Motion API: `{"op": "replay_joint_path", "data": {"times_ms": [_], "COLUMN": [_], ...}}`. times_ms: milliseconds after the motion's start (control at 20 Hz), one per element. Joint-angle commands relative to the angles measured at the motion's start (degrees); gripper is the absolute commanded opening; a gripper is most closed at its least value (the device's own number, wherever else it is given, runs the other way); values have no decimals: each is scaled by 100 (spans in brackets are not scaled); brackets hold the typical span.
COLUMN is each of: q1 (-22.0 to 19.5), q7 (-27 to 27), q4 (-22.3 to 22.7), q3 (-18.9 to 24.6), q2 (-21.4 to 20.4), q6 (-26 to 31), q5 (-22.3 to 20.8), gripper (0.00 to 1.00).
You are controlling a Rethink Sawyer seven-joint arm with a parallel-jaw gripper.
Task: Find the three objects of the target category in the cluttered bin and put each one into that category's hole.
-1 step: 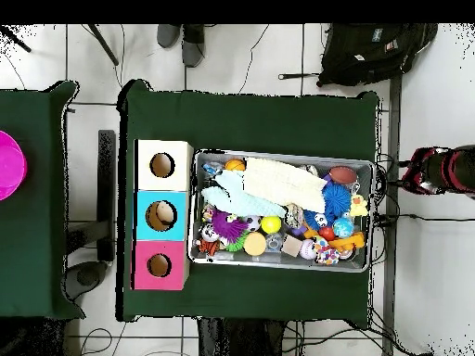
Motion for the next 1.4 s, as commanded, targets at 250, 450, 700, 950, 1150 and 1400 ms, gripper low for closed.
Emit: {"op": "replay_joint_path", "data": {"times_ms": [250,450,700,950,1150,1400], "q1": [-90,-97,-94,-97,-18,39], "q7": [-854,-676,-152,276,603,1068], "q4": [987,1115,1258,1290,1227,1175], "q3": [189,156,35,-25,-197,-388], "q2": [-205,-228,-281,-231,-251,-180], "q6": [-729,-870,-1104,-1320,-1403,-1638], "q5": [201,292,404,600,664,744], "gripper": [100,100,100,100,100,100]}}
